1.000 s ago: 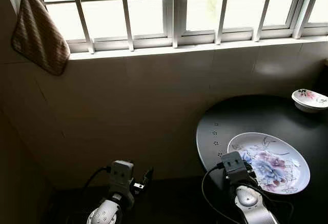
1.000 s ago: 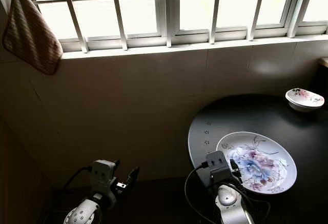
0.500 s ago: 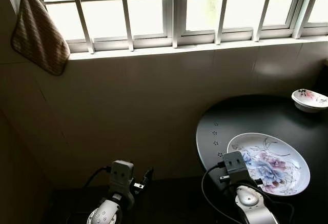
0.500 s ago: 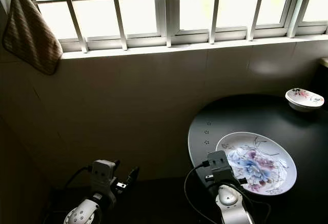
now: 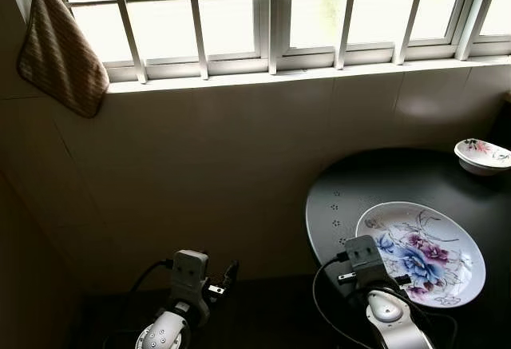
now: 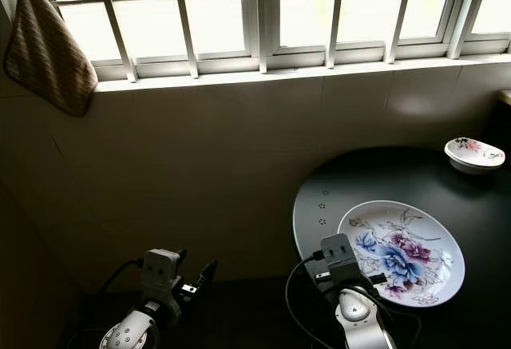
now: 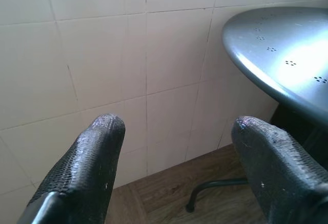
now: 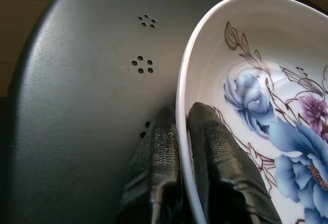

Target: Kitchen organization

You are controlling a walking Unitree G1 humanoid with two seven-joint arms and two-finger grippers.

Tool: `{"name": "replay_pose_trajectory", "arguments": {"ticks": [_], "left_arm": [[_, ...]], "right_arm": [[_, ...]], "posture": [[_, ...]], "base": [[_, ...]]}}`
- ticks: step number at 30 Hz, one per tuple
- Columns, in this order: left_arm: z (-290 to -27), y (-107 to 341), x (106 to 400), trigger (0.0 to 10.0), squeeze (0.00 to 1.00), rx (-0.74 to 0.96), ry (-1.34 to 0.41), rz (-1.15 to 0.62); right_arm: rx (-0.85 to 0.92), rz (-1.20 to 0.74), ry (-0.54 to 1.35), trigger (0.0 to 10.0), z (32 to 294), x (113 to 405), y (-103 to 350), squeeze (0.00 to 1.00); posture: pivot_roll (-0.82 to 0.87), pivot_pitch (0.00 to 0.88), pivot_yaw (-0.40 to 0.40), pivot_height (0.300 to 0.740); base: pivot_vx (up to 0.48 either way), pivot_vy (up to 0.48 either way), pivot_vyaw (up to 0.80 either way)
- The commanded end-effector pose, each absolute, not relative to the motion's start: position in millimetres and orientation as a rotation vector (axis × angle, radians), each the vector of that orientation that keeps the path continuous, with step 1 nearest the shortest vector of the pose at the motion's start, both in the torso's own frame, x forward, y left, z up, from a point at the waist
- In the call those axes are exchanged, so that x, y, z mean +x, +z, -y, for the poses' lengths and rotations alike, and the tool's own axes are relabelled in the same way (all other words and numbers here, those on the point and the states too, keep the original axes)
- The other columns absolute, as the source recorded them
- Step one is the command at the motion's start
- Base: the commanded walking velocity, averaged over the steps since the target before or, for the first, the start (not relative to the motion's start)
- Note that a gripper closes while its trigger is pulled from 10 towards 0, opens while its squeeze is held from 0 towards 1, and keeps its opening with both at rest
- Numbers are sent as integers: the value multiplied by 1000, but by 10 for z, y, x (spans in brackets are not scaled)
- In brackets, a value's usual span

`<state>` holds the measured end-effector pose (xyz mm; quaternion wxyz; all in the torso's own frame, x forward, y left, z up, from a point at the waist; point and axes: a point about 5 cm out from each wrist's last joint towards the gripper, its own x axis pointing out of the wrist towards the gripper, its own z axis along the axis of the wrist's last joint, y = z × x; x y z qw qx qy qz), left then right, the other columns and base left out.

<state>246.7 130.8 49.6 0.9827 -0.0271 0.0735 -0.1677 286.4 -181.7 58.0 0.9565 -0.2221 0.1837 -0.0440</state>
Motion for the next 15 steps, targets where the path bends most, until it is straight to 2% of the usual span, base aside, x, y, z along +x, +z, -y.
{"name": "replay_pose_trajectory", "arguments": {"ticks": [1,9,15], "left_arm": [[-1317,511,2485,10000,0,-58,-335,-149],[-1316,512,2485,10000,0,-59,-333,-148],[-1319,511,2485,10000,0,-61,-330,-146]], "right_arm": [[-534,-261,-49,0,1741,2894,720,0],[-604,-48,22,0,1575,2942,964,0],[-619,47,100,0,1424,2923,1048,0]], "posture": [[44,0,37,740],[46,0,36,740],[47,0,35,740]], "base": [[0,0,0],[0,0,0],[0,0,800]]}}
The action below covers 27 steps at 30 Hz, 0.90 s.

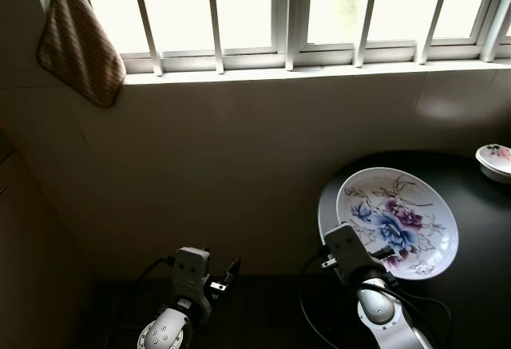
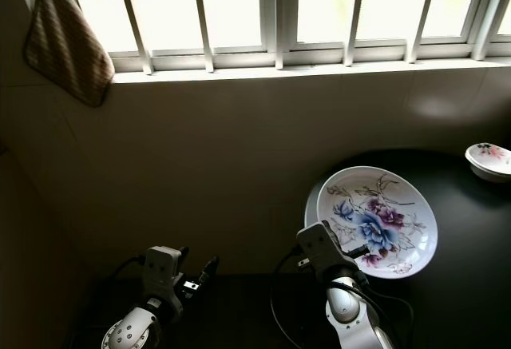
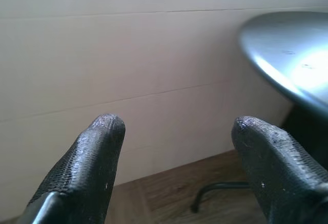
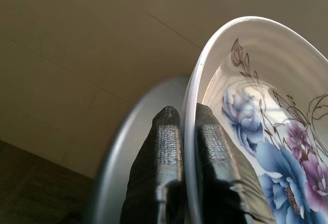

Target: Kitchen organization

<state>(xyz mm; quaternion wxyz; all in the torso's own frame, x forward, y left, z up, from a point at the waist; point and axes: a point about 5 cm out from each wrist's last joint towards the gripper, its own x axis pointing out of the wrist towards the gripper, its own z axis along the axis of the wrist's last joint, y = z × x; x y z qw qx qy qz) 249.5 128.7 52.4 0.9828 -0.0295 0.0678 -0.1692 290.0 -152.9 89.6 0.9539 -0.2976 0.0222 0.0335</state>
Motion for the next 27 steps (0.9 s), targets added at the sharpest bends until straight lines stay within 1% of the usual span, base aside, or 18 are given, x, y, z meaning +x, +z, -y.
{"name": "replay_pose_trajectory", "arguments": {"ticks": [1,9,10,17,23,27], "left_arm": [[-1318,510,2485,10000,0,-61,-330,-146],[-1317,504,2484,10000,0,-64,-330,-147],[-1316,501,2483,10000,0,-65,-330,-148],[-1325,513,2483,10000,0,-62,-320,-130],[-1331,580,2478,10000,0,-53,-312,-74],[-1330,569,2479,10000,0,-59,-311,-85]], "right_arm": [[-632,53,109,0,1417,2920,1046,0],[-708,163,184,0,1303,2887,1112,0],[-716,209,226,0,1235,2866,1143,0],[-689,259,326,0,1090,2801,1143,0],[-678,265,340,0,1084,2790,1126,0],[-663,251,337,0,1108,2789,1100,0]], "posture": [[47,0,34,740],[47,0,34,740],[47,0,33,740],[48,0,31,740],[47,0,33,740],[46,0,32,740]], "base": [[0,0,800],[0,0,800],[0,0,800],[0,0,800],[0,0,800],[0,0,800]]}}
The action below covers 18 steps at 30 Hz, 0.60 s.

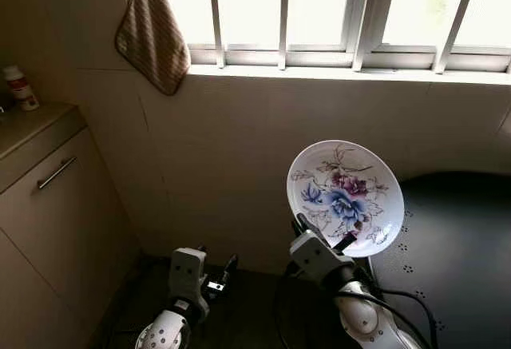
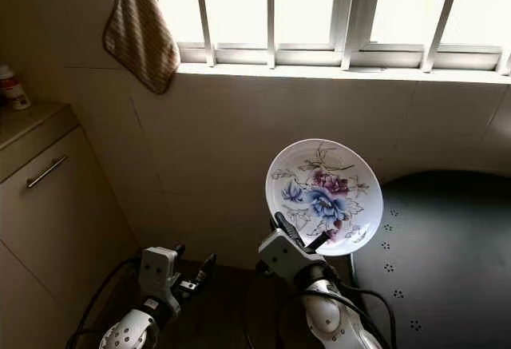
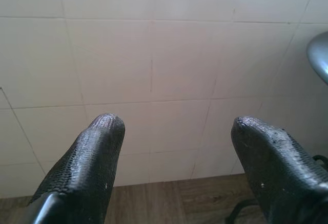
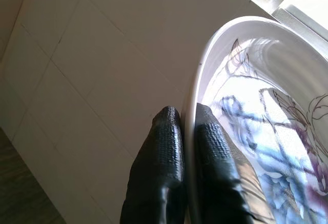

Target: Kitchen organization

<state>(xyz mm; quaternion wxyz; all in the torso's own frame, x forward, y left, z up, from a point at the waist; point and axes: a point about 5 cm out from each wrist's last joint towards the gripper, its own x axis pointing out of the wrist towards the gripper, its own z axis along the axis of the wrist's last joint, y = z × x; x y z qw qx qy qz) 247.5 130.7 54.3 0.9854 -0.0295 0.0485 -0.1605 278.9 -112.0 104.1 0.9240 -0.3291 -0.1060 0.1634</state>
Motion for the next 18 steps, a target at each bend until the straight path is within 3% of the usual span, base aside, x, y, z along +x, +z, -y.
{"name": "replay_pose_trajectory", "arguments": {"ticks": [1,11,18], "left_arm": [[-1330,569,2479,10000,0,-60,-310,-85],[-1328,567,2493,10000,0,-53,-312,-82],[-1336,629,2500,10000,0,-27,-308,-39]], "right_arm": [[-662,250,338,0,1112,2787,1096,0],[-653,254,341,0,1115,2793,1094,0],[-667,297,322,0,1128,2802,1158,0]], "posture": [[46,0,32,740],[47,0,32,740],[46,0,34,740]], "base": [[0,0,800],[0,465,800],[0,0,800]]}}
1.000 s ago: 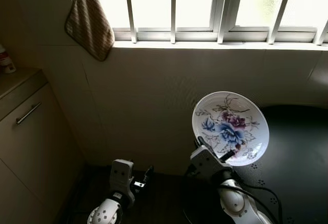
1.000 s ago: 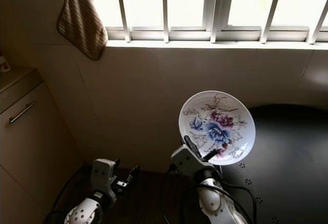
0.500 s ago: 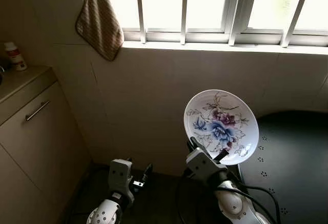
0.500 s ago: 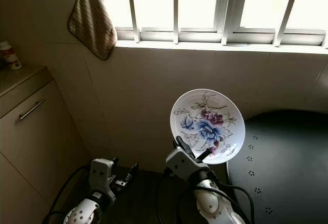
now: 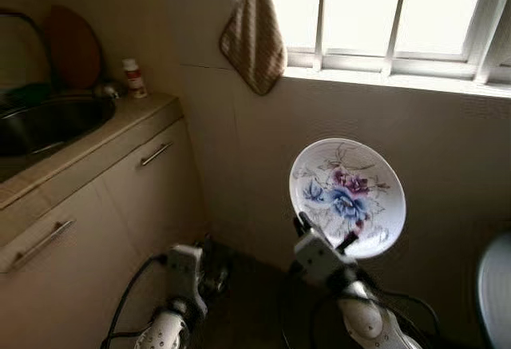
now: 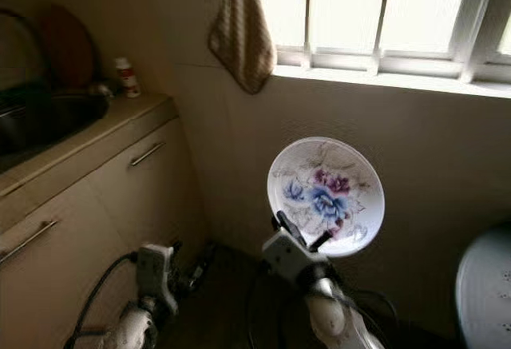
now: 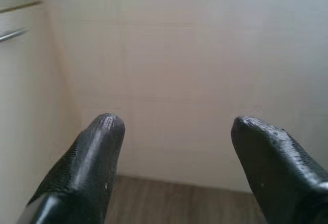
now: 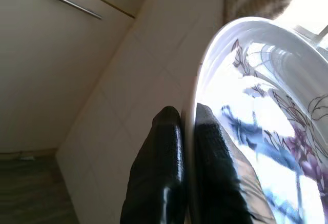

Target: Kitchen organization

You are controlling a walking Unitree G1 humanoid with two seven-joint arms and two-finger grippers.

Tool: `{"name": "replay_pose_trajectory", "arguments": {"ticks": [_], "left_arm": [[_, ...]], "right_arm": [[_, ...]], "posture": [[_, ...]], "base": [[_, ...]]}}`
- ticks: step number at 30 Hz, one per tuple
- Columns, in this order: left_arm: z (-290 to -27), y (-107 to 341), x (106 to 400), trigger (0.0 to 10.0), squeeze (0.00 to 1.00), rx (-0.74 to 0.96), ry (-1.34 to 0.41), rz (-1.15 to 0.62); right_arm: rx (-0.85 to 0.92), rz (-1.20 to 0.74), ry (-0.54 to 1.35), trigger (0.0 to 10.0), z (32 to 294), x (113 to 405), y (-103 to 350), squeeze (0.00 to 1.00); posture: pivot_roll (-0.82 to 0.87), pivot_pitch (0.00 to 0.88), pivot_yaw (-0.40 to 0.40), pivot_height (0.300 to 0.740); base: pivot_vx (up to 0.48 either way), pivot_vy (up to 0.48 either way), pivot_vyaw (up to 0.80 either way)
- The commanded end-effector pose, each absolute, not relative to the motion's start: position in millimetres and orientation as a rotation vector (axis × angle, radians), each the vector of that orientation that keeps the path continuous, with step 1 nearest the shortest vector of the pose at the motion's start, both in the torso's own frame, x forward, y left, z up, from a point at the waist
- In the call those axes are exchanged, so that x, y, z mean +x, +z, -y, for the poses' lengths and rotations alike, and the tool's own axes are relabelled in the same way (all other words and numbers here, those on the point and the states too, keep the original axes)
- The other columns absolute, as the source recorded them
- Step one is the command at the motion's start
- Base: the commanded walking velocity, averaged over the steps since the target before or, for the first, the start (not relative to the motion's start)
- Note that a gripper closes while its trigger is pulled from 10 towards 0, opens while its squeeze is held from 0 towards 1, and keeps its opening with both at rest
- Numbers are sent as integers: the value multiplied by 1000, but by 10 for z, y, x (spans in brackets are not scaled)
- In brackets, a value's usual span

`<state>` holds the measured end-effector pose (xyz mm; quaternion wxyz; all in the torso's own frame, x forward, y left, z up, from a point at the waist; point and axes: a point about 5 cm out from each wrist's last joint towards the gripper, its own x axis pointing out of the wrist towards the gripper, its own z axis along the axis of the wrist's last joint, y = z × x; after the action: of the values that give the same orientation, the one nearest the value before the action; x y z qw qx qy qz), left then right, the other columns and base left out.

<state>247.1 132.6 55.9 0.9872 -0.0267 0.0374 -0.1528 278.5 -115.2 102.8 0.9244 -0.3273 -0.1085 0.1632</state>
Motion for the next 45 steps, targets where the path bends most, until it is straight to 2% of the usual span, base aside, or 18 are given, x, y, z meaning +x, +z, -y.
{"name": "replay_pose_trajectory", "arguments": {"ticks": [1,13,17,24,34,43,44,45], "left_arm": [[-1350,672,2514,10000,0,-9,-297,-14],[-1471,1016,2657,10000,0,77,-200,163],[-1479,1117,2676,10000,0,101,-187,215],[-1516,1193,2686,10000,0,128,-161,256],[-1529,1360,2710,10000,0,172,-141,344],[-1559,1385,2721,10000,0,182,-123,355],[-1561,1385,2721,10000,0,183,-121,356],[-1567,1390,2723,10000,0,186,-117,358]], "right_arm": [[-675,320,311,0,1132,2810,1195,0],[-705,435,299,0,1104,2892,1420,0],[-693,480,336,0,975,2943,1505,0],[-670,511,409,0,803,2917,1542,0],[-668,562,436,0,739,2990,1658,0],[-652,601,443,0,691,3090,1796,0],[-647,604,436,1412,687,3108,1816,0],[-633,601,428,10000,685,3143,1846,0]], "posture": [[46,0,33,740],[42,0,31,740],[44,0,30,740],[55,0,22,740],[57,0,19,740],[62,0,15,740],[69,0,11,740],[69,0,11,740]], "base": [[0,0,800],[0,0,800],[0,0,800],[281,0,800],[285,0,800],[286,0,800],[289,0,800],[281,0,800]]}}
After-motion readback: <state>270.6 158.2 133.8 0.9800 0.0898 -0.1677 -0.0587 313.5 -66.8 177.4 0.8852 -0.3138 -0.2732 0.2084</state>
